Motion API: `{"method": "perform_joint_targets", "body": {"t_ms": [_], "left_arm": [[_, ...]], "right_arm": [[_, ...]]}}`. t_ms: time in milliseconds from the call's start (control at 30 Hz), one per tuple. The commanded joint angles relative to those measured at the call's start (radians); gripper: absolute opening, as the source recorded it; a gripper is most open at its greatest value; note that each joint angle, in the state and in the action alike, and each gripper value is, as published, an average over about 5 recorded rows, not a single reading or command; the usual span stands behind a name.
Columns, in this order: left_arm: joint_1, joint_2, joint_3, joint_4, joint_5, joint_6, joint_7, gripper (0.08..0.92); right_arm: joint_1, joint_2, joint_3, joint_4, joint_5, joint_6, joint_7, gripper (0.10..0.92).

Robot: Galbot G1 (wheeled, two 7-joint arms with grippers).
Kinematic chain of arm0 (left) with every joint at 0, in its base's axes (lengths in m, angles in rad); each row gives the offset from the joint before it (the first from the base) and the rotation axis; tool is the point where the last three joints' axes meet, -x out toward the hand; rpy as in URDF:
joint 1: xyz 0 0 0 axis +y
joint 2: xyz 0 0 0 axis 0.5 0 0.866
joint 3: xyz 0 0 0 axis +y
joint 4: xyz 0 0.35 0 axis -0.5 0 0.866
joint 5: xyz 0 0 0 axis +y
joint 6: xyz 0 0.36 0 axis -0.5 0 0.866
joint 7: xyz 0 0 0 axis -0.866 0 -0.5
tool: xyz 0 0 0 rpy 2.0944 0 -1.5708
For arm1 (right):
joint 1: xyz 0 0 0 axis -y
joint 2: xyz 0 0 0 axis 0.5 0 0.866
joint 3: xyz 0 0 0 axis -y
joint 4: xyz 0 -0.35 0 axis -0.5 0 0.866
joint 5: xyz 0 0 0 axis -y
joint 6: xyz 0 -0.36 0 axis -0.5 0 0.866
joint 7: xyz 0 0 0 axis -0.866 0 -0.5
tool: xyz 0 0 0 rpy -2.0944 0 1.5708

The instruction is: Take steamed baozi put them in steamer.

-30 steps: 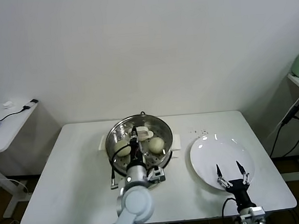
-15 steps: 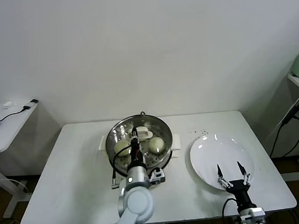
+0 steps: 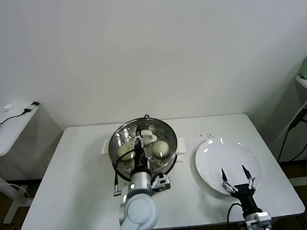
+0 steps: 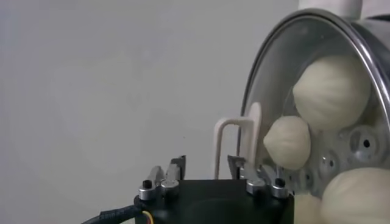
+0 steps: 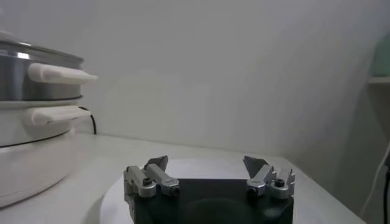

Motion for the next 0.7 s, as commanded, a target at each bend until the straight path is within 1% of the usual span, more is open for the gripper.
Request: {"method": "perform_joint_targets", "body": {"t_ms": [33,133,200,267,333,433,533,600,700], "left_arm": [[0.087,0.038,-0.034,-0.188,-0.237,-0.057,-0.077,0.545],[0.152,0.051,-0.102,-0.237,-0.444,-0.167,-0.155,0.640],[0.192,0.048,-0.172,-0.266,-0.630,-0.237,-0.218,0.701],[0.227,0.039,-0.273,-0.294,-0.814,-0.278,-0.271,0.758],[0.264,0.028,-0.396,-0.315,-1.005,-0.327,-0.299,0.800],[0.342,0.021,-0.592,-0.317,-1.279,-0.443,-0.292,0.820],[0.434,0.044,-0.747,-0.289,-1.543,-0.557,-0.285,0.822],[0.485,0.066,-0.812,-0.261,-1.676,-0.628,-0.285,0.823],[0.537,0.089,-0.847,-0.222,-1.785,-0.724,-0.287,0.823]], "right_arm": [[0.004,0.004,-0.009,0.004,-0.001,-0.015,0.004,0.823],[0.005,0.003,-0.015,0.008,0.001,-0.020,0.008,0.823],[0.006,0.003,-0.017,0.015,0.005,-0.024,0.010,0.823],[0.008,0.004,-0.019,0.025,0.008,-0.023,0.010,0.823],[0.011,0.003,-0.020,0.033,0.006,-0.016,0.007,0.823],[0.010,0.001,-0.023,0.039,0.003,-0.010,0.001,0.823],[0.006,0.000,-0.028,0.043,0.012,-0.001,0.000,0.823],[0.005,0.001,-0.032,0.046,0.025,0.008,0.001,0.823],[0.003,-0.001,-0.034,0.048,0.038,0.013,0.003,0.823]]}}
